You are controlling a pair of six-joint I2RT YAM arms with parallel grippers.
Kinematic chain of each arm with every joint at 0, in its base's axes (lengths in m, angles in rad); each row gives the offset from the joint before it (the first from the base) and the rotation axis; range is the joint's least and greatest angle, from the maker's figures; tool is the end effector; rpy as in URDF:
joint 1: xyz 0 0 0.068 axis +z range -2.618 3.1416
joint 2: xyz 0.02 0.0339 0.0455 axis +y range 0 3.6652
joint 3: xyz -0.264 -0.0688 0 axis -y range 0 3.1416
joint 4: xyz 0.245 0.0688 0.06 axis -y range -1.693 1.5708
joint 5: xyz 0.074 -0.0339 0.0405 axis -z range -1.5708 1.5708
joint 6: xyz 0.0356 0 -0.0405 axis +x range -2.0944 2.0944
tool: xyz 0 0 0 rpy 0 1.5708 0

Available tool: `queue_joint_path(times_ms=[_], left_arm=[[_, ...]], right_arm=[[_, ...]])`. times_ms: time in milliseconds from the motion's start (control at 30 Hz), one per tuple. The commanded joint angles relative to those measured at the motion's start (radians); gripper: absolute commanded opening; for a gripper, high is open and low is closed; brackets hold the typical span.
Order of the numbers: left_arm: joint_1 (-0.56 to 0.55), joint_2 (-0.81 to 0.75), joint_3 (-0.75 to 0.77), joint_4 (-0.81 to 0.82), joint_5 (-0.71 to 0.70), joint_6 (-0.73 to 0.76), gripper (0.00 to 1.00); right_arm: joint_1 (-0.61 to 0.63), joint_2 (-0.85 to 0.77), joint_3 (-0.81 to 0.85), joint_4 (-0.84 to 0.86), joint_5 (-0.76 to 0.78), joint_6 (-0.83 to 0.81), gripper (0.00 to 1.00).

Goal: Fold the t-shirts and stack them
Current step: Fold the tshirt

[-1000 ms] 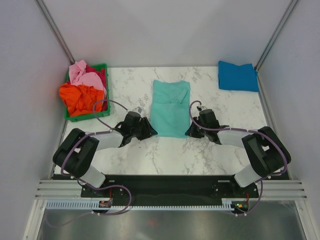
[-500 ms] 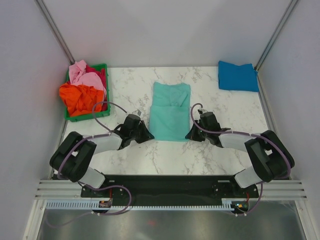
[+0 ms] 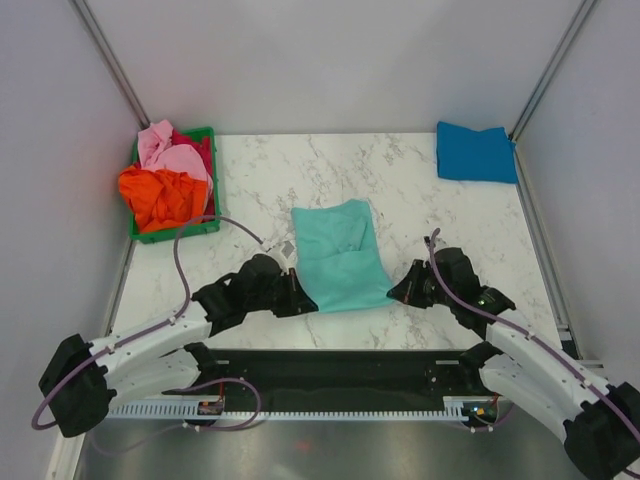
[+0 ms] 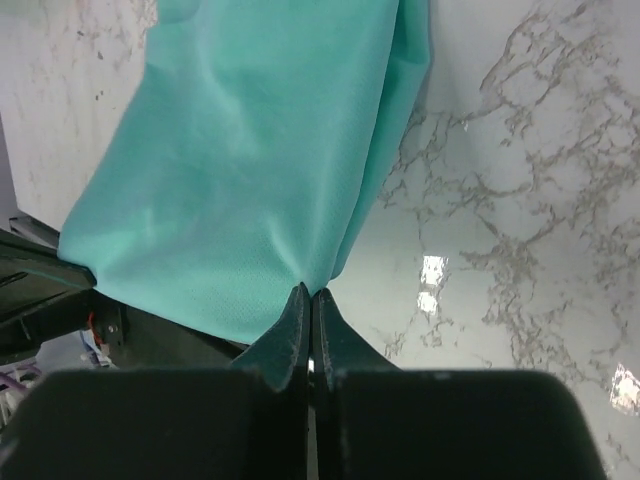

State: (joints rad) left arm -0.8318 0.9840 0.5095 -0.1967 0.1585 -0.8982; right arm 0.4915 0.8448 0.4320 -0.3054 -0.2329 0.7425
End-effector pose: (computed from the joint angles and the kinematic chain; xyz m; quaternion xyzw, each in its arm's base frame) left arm 0.1337 -0.1550 0.2069 0.0046 0.8984 -0.3761 0.2269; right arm 0.1504 0.0898 0.1961 0.0655 0.9032 0.3239 0.2738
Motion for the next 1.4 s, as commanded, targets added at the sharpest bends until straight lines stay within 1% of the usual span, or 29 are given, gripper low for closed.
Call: queue_joint_path(times_ms=[0,67,133,167,233,267,367,433,567,667,800,900,933,1067,1267,1367], left_arm=[[-0.007,-0.054,0.035,-0.145,0.035,-0.064,0.02],[-0.009,-0.054,0.091,-0.18,0.059,-0.053,0.02],[-0.007,-0.047,0.136,-0.208,0.061,-0.039,0.02],[-0.007,-0.041,0.182,-0.239,0.052,-0.03,0.03],[-0.004,-0.007,0.23,-0.276,0.021,-0.007,0.03],[-0.003,0.007,0.28,-0.288,0.015,0.004,0.04],[0.016,0.068,0.366,-0.328,0.026,0.044,0.04],[0.043,0.113,0.417,-0.349,0.047,0.07,0.04],[0.123,0.154,0.457,-0.363,0.101,0.107,0.04],[0.225,0.183,0.477,-0.365,0.16,0.145,0.04],[0.315,0.254,0.514,-0.363,0.248,0.18,0.04],[0.356,0.324,0.547,-0.362,0.298,0.199,0.04],[0.364,0.344,0.567,-0.362,0.308,0.202,0.02],[0.413,0.448,0.621,-0.357,0.34,0.225,0.02],[0.49,0.556,0.705,-0.357,0.415,0.232,0.02],[0.528,0.63,0.765,-0.357,0.461,0.239,0.02]], right_arm=[[0.004,-0.085,0.043,-0.178,0.012,0.044,0.0],[0.004,-0.087,0.102,-0.217,0.023,0.026,0.0],[0.004,-0.064,0.167,-0.239,0.055,0.008,0.0],[0.004,-0.053,0.189,-0.251,0.07,-0.002,0.0],[0.005,-0.018,0.256,-0.264,0.108,-0.029,0.0],[0.004,-0.004,0.276,-0.27,0.118,-0.037,0.0],[0.004,0.055,0.361,-0.271,0.142,-0.064,0.0],[0.004,0.111,0.416,-0.271,0.153,-0.086,0.0],[0.001,0.191,0.491,-0.267,0.19,-0.126,0.0],[-0.008,0.256,0.539,-0.258,0.201,-0.15,0.0],[-0.028,0.342,0.608,-0.233,0.193,-0.175,0.0],[-0.047,0.427,0.658,-0.215,0.182,-0.195,0.0],[-0.051,0.468,0.672,-0.213,0.176,-0.199,0.0],[-0.064,0.559,0.735,-0.198,0.167,-0.212,0.0],[-0.082,0.71,0.858,-0.193,0.135,-0.23,0.0],[-0.1,0.801,0.965,-0.195,0.116,-0.235,0.0]])
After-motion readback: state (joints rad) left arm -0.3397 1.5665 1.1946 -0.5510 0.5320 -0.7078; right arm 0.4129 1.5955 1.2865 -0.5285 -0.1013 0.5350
